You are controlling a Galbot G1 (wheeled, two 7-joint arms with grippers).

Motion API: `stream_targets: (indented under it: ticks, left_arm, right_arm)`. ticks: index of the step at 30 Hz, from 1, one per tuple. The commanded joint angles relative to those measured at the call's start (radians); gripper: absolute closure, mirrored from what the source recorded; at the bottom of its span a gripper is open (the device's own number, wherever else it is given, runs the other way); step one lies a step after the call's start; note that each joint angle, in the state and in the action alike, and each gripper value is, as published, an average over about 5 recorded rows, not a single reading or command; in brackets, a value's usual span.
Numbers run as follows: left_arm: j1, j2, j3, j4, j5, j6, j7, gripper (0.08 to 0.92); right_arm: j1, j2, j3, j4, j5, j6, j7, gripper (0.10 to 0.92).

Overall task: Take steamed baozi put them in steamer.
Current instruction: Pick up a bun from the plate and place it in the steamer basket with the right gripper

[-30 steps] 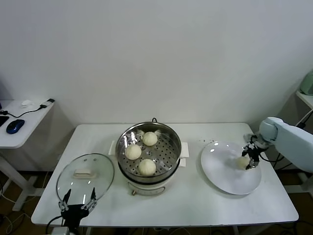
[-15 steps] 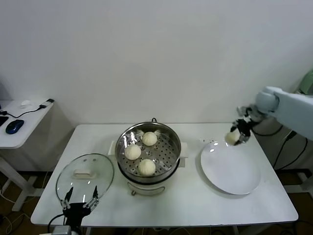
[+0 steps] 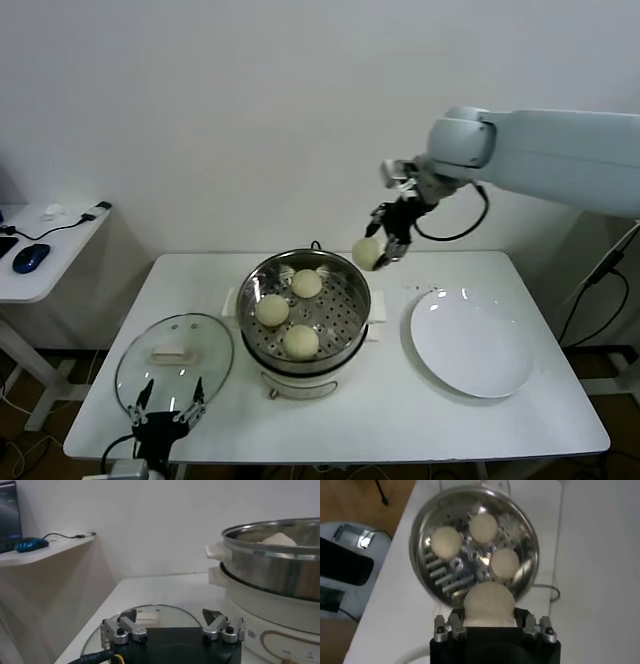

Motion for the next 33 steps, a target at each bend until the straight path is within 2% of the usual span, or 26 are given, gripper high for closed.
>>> stream_targets:
  ticks: [1,10,24,29,33]
  left_arm:
    - [-0.002,-0.001,0.002,0.001,0.001,0.001,0.000,0.177]
    - [0.005,0.001,-0.003,0.003,-0.005,-0.004,-0.001,0.177]
    - [0.000,0.000,0.000,0.014,-0.005,-0.007,-0.002,0.177]
    - [-0.002,0.001,-0.001,0.019,-0.005,-0.009,-0.002,0.177]
    - [-0.001,0.001,-0.002,0.018,-0.006,-0.010,-0.003,0.177]
  right_arm:
    - [-0.121,0.197,-0.023,0.045,0.079,-0.135,0.152,0.372]
    - [-0.266,0.167,-0.023,-0.048,-0.051,-0.171,0.206,0.372]
    - [-0.349,0.163,0.028,-0.114,-0.072,-0.166,0.232,0.364]
    - [-0.324,0.155,0.035,-0.115,-0.068,-0.121,0.180,0.273]
    - [-0.254,0.134,0.033,-0.120,-0.032,-0.030,0.076,0.215]
